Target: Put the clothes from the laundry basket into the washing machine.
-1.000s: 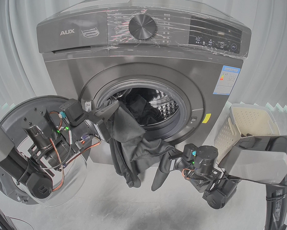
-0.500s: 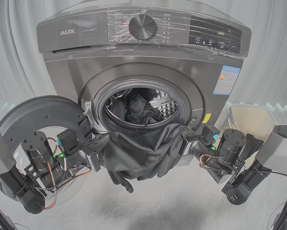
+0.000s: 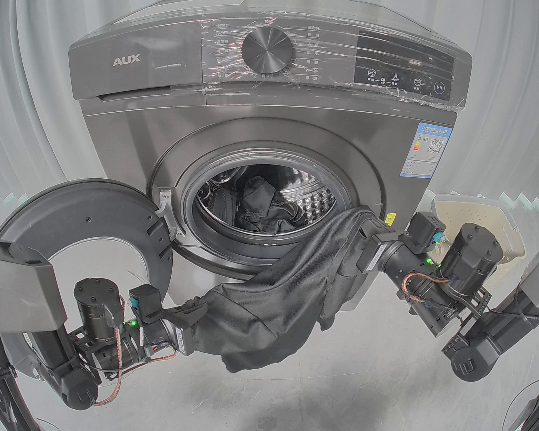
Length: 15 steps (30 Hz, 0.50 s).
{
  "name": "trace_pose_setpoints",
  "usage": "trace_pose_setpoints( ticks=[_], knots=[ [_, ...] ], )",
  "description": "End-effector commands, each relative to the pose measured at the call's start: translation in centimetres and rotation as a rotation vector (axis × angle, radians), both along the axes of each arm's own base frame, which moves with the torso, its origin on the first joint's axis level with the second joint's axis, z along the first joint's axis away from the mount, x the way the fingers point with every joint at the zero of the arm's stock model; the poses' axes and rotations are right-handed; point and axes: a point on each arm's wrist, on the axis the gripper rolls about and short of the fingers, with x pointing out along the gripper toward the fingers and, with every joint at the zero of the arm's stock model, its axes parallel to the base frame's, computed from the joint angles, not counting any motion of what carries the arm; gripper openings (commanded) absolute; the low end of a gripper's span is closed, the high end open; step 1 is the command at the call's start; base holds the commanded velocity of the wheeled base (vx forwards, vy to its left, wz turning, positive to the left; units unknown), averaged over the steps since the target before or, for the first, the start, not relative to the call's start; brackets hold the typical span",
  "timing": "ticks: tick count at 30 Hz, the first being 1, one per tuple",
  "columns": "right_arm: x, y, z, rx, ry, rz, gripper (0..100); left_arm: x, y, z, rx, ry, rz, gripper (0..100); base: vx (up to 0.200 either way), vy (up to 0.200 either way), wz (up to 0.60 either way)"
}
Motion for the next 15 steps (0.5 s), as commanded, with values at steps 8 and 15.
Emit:
trace_pose_setpoints(
  ticks=[8,15],
  knots=[
    [-0.8,0.0,0.7,0.011,-0.016,0.014,0,2.0,-1.6,-3.6,0.036,0.078,-0.018,100,0.0,0.0,0.0],
    [-0.6,0.4,0.4,0.013,-0.006,0.01,0,2.8,-2.8,-3.1,0.019,0.031,-0.038,100,0.0,0.0,0.0]
  ],
)
